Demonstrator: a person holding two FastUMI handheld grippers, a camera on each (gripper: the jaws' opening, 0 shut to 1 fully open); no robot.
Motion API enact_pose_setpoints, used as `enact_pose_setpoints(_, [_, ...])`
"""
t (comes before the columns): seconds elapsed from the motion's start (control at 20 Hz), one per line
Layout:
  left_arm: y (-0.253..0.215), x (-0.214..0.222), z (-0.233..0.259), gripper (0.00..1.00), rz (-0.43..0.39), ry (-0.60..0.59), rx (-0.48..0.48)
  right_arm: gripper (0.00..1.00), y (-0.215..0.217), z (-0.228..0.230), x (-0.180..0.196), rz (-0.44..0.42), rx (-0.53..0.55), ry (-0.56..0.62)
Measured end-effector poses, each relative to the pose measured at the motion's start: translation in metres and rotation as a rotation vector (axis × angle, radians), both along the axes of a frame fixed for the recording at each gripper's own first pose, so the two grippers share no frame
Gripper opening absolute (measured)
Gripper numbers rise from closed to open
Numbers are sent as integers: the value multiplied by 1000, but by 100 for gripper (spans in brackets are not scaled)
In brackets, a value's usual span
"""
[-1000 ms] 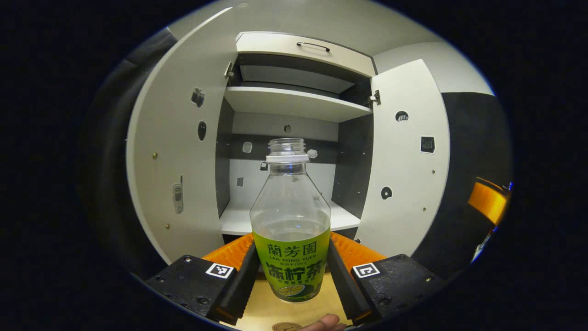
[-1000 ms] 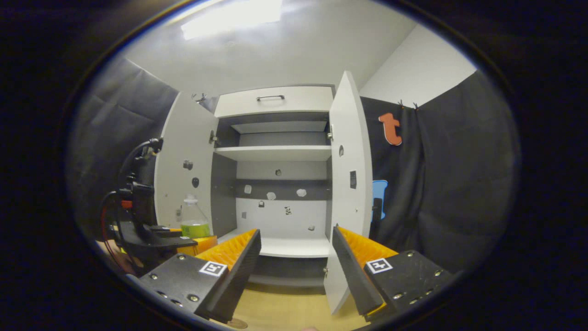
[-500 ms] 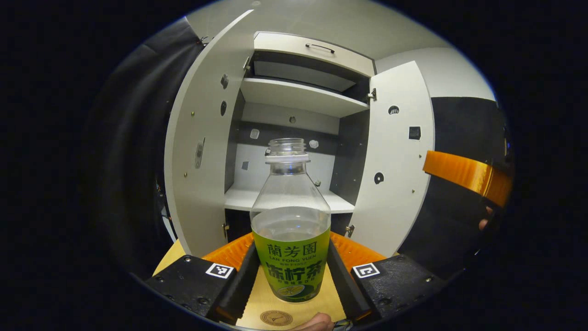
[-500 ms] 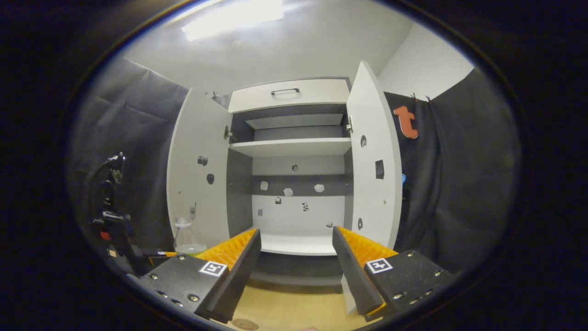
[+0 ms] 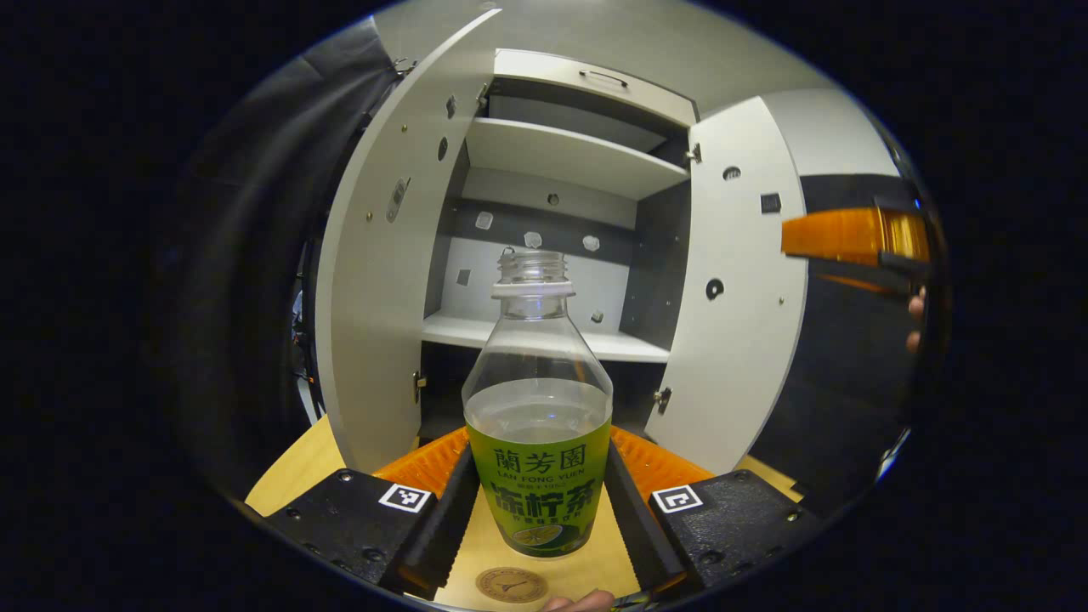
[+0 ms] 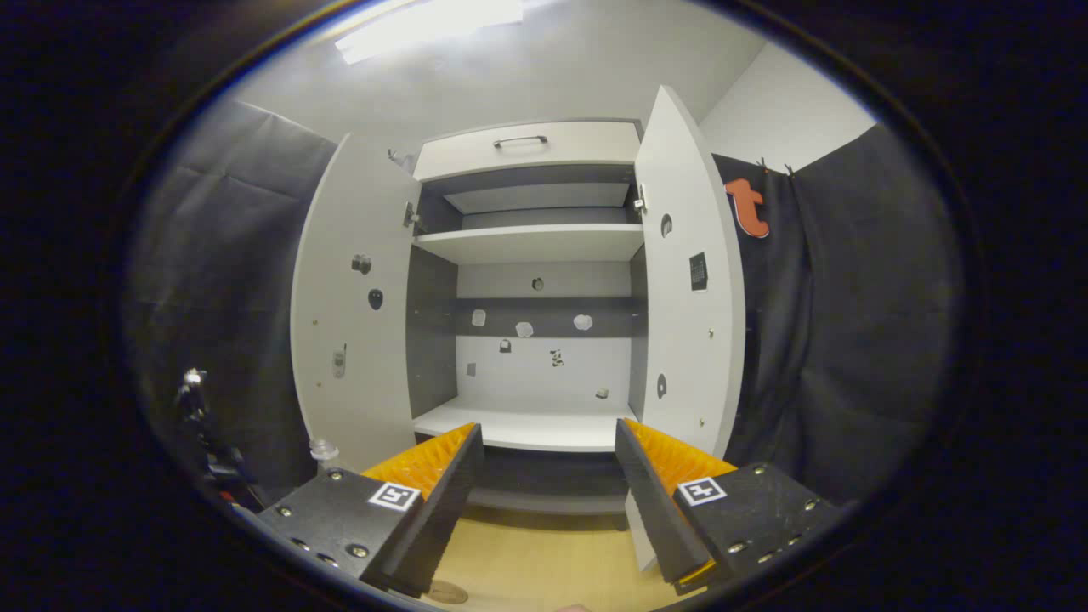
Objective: Grasp the bottle in the cabinet with the left hand and place it on the coaster, then close the right door with the right hand and the left door with the left hand.
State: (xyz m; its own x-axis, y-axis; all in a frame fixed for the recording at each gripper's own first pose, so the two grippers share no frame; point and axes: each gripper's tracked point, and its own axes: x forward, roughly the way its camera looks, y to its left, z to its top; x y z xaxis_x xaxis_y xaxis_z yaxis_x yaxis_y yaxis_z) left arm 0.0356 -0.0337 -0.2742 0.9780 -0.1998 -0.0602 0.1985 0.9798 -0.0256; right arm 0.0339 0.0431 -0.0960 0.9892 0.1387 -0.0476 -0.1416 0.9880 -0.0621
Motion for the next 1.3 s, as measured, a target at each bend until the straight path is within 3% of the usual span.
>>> enact_pose_setpoints(0.3, [-17, -14, -77, 80, -106, 33, 116, 94, -7, -18, 3, -8, 28, 24])
enact_pose_setpoints(0.5, [-23, -12, -101, 80, -140, 29, 154, 95, -11, -14, 5, -1, 39, 6])
enact_pose_setpoints(0.7, [-26, -9, -124, 80, -202, 15, 212, 92, 2, -7, 6, 57, 65, -33])
enact_pose_setpoints(0.8, [-25, -9, -134, 80, -227, 10, 253, 95, 5, -12, 11, 58, 66, -14])
enact_pose_setpoints(0.85, [-21, -8, -139, 80, -232, 13, 263, 91, 5, -14, 15, 54, 55, -7])
enact_pose_setpoints(1.1, [-12, -7, -178, 81, -260, 106, 258, 94, 12, -23, 25, 36, 31, 13])
enact_pose_setpoints(1.3, [4, -7, -192, 82, -241, 135, 214, 92, 37, -23, 27, 90, 43, 4])
